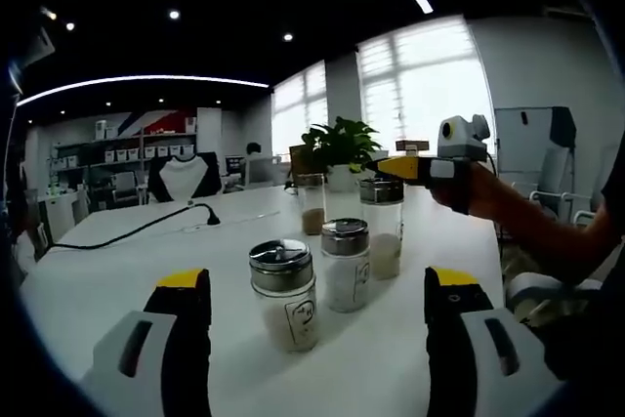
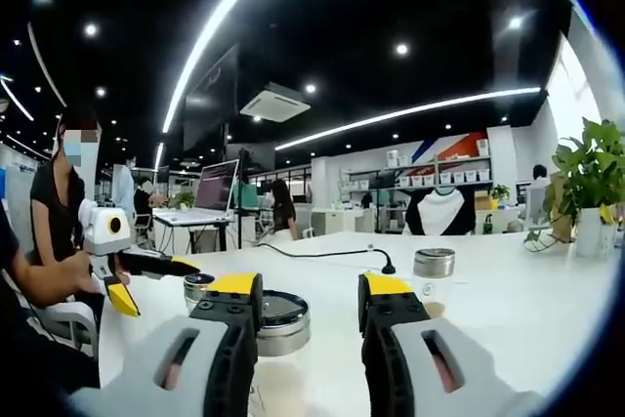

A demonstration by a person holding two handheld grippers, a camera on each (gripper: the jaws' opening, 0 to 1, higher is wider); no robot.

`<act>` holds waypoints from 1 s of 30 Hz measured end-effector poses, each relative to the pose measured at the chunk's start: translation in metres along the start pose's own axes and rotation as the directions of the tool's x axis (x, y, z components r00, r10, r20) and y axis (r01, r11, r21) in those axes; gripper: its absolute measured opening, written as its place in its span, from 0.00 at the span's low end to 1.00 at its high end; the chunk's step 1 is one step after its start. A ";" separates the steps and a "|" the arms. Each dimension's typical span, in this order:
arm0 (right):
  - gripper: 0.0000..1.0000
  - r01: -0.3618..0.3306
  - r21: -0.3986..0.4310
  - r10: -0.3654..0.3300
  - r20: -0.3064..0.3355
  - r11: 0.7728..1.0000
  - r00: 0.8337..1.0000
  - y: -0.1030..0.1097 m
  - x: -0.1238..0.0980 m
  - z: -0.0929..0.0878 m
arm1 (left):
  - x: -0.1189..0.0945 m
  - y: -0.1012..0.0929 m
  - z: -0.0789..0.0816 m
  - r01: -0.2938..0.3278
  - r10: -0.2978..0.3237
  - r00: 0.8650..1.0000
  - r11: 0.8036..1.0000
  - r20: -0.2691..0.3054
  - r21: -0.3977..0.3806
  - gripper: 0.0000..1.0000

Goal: Rotate the seasoning bottle until the label or dispensing opening points toward the visible target arrow and the bottle remains upright within the marked orientation range

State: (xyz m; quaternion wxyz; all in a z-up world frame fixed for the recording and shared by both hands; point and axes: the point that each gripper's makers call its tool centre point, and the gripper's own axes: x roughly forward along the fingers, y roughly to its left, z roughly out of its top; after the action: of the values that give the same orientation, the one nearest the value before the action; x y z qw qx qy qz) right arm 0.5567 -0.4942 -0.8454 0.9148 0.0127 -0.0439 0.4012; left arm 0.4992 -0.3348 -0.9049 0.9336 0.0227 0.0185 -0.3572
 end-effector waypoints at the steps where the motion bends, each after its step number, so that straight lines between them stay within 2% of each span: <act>1: 0.37 0.002 0.001 -0.002 0.004 1.000 1.000 -0.001 0.000 0.001 | 0.000 0.000 0.002 -0.001 0.001 1.000 1.000 0.012 -0.006 0.96; 5: 0.37 0.017 0.011 -0.017 0.019 1.000 1.000 -0.009 -0.003 0.007 | -0.001 0.002 0.007 -0.004 0.004 0.999 1.000 0.033 -0.023 0.97; 11: 0.37 0.042 0.035 -0.043 0.018 0.998 0.999 -0.020 -0.003 0.010 | 0.001 0.006 0.002 -0.012 0.013 1.000 1.000 0.021 -0.028 0.96; 14: 0.37 0.049 0.014 -0.050 0.018 0.999 0.999 -0.023 -0.001 0.012 | 0.001 0.006 -0.002 -0.018 0.019 1.000 1.000 0.008 -0.023 0.96; 17: 0.34 0.055 -0.047 -0.054 0.008 0.997 0.998 -0.025 0.004 0.013 | 0.001 0.006 -0.003 -0.022 0.022 1.000 0.999 0.005 -0.023 0.96; 22: 0.34 0.053 -0.108 -0.057 -0.033 0.993 0.998 -0.033 0.022 0.003 | -0.001 0.006 -0.002 -0.025 0.026 1.000 0.999 0.008 -0.021 0.96; 25: 0.34 0.069 -0.108 -0.073 -0.035 0.992 0.997 -0.039 0.027 -0.001 | -0.002 0.009 -0.002 -0.035 0.035 0.999 0.999 0.007 -0.020 0.96; 27: 0.34 0.074 -0.074 -0.077 -0.031 0.994 0.997 -0.041 0.028 -0.005 | -0.002 0.011 -0.002 -0.039 0.039 0.999 0.999 0.005 -0.018 0.95; 30: 0.39 0.074 -0.076 -0.077 -0.037 0.994 0.996 -0.041 0.028 -0.006 | -0.003 0.013 -0.002 -0.044 0.044 0.999 0.999 0.007 -0.021 0.95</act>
State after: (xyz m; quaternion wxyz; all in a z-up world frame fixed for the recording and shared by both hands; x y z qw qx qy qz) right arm 0.6059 -0.5012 -0.8480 0.9299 -0.0277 -0.0398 0.3645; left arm 0.5056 -0.3234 -0.9069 0.9415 0.0121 0.0181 -0.3363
